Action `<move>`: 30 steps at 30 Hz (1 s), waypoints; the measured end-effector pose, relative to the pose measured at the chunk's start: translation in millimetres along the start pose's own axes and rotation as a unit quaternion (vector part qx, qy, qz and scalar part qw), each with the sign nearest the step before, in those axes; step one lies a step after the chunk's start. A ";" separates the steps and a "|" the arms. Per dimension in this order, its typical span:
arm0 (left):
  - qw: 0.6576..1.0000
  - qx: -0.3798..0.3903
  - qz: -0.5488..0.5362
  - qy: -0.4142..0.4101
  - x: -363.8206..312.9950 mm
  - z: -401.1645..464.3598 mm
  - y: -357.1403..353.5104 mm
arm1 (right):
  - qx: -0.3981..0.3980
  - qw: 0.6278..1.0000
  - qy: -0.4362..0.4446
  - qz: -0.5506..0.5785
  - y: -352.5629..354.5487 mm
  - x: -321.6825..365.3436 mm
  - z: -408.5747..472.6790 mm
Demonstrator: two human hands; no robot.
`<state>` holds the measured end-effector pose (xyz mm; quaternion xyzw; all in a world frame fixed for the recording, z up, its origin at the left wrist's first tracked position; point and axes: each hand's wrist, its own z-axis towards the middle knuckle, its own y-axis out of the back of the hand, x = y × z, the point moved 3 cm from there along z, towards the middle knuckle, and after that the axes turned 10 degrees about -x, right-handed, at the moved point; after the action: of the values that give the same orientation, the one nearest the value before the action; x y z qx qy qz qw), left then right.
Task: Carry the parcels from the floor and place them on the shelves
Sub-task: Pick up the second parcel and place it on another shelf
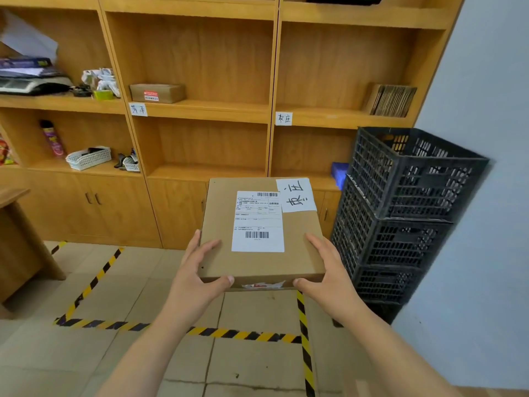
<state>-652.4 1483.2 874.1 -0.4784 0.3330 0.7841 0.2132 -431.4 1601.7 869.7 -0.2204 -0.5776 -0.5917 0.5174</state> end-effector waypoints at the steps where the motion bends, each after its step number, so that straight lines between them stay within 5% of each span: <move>1: 1.000 0.000 0.004 0.000 0.3 11.4 -8.3 | 0.002 1.000 0.000 0.002 1.2 -4.2 13.7; 30: 0.996 0.056 -0.047 -0.049 39.2 454.0 -292.3 | -0.087 0.996 -0.025 0.003 33.5 -127.4 483.8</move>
<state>-755.3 2014.5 891.6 -0.4418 0.3431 0.7758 0.2919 -518.6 2095.2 889.6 -0.2816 -0.5358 -0.6325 0.4833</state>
